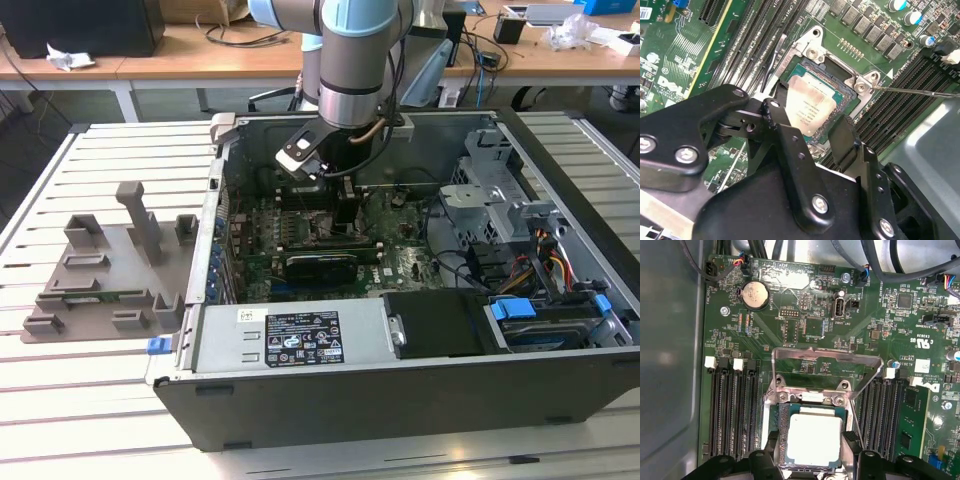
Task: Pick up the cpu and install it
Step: 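Place the cpu into insertion slot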
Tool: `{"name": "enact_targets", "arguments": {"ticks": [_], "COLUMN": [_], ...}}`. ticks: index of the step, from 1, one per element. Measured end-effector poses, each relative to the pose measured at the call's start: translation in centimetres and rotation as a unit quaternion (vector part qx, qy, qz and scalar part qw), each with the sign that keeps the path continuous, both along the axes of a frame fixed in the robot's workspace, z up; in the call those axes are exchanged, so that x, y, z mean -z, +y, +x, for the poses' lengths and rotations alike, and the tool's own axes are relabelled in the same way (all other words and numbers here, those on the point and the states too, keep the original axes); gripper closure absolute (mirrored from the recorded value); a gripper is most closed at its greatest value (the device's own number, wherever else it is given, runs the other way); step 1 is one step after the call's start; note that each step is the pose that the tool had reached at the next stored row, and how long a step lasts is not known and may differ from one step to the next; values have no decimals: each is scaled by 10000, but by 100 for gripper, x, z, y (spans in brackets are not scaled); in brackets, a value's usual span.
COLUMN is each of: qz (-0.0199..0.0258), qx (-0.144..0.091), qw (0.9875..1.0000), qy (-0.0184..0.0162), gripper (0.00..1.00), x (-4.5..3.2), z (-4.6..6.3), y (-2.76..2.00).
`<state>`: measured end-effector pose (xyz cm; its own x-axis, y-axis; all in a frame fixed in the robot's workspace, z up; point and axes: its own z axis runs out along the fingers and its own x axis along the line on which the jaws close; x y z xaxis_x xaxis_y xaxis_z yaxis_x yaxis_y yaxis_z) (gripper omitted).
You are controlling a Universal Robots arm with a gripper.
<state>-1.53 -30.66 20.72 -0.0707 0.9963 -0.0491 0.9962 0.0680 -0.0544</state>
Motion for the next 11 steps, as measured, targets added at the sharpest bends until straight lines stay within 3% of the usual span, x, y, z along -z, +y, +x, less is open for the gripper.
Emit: {"name": "enact_targets", "arguments": {"ticks": [1,11], "qz": [0,-2], "qx": [0,0], "qw": [10000,10000], "qy": [0,1], "gripper": [40,40], "x": [0,64], "z": [0,0], "y": [0,0]}}
